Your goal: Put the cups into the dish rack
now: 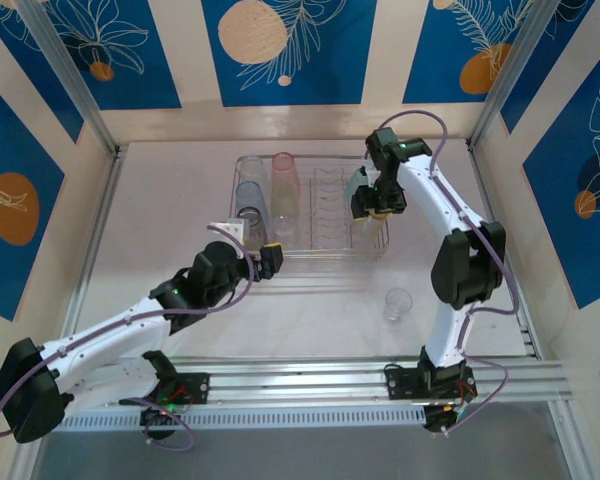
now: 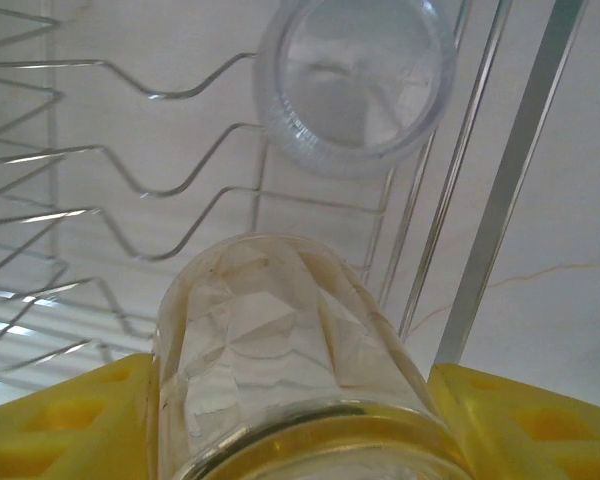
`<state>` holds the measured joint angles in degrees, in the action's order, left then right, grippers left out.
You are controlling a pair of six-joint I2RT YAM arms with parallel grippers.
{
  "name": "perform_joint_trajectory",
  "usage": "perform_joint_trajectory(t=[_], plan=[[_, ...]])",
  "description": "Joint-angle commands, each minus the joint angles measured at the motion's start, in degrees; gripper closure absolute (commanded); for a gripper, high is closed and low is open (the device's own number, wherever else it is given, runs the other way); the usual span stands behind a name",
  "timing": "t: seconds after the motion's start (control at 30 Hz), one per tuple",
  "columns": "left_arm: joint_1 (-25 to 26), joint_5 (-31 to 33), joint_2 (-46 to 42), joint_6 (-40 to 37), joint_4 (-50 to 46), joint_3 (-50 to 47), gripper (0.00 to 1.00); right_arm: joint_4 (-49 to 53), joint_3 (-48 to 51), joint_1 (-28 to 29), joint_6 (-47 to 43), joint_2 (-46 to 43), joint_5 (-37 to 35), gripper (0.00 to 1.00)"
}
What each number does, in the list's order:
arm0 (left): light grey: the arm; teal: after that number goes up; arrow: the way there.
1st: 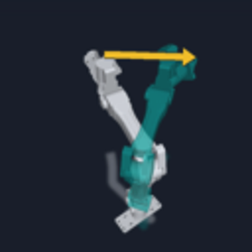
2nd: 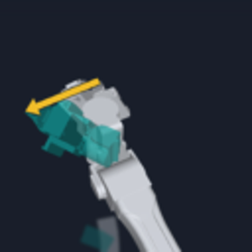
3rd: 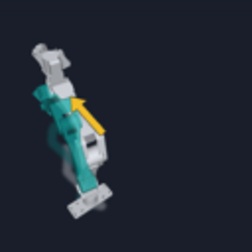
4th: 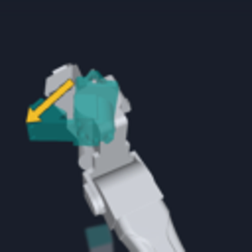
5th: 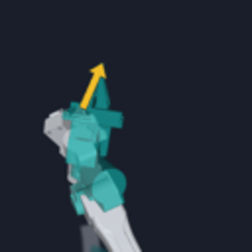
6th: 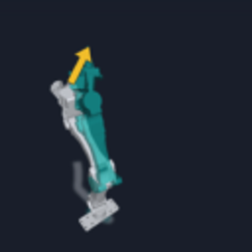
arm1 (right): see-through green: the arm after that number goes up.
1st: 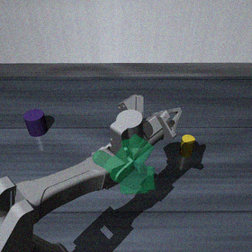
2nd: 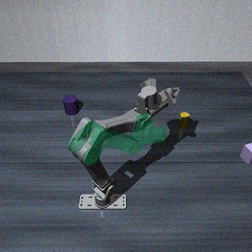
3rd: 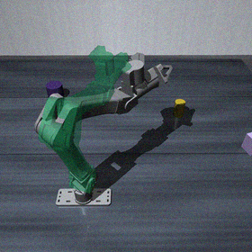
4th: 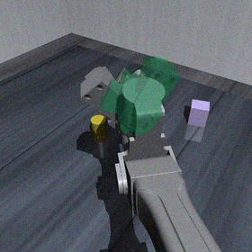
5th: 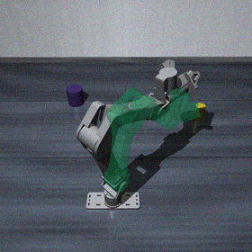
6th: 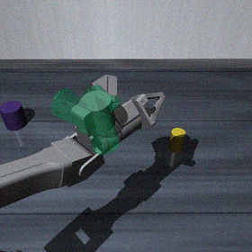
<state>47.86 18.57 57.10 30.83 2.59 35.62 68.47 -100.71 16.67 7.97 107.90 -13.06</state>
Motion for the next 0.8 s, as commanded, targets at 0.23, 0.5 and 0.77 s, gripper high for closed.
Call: perform_joint_trajectory(t=[0.23,0.5,0.77], plan=[[-0.19,2.92,-4.01,-1.89,-2.23,-1.78,0.05,-3.06,-0.11,2.75,-1.46,4.43,-10.08,1.0],[-0.13,2.87,-4.33,-1.84,-2.48,-1.98,0.05,-19.03,9.27,3.62,-2.23,1.67,-12.97,1.0],[-0.16,2.97,-5.23,-1.83,-3.18,-2.24,0.05,-27.61,14.0,3.91,-1.82,1.48,-11.67,1.0]])
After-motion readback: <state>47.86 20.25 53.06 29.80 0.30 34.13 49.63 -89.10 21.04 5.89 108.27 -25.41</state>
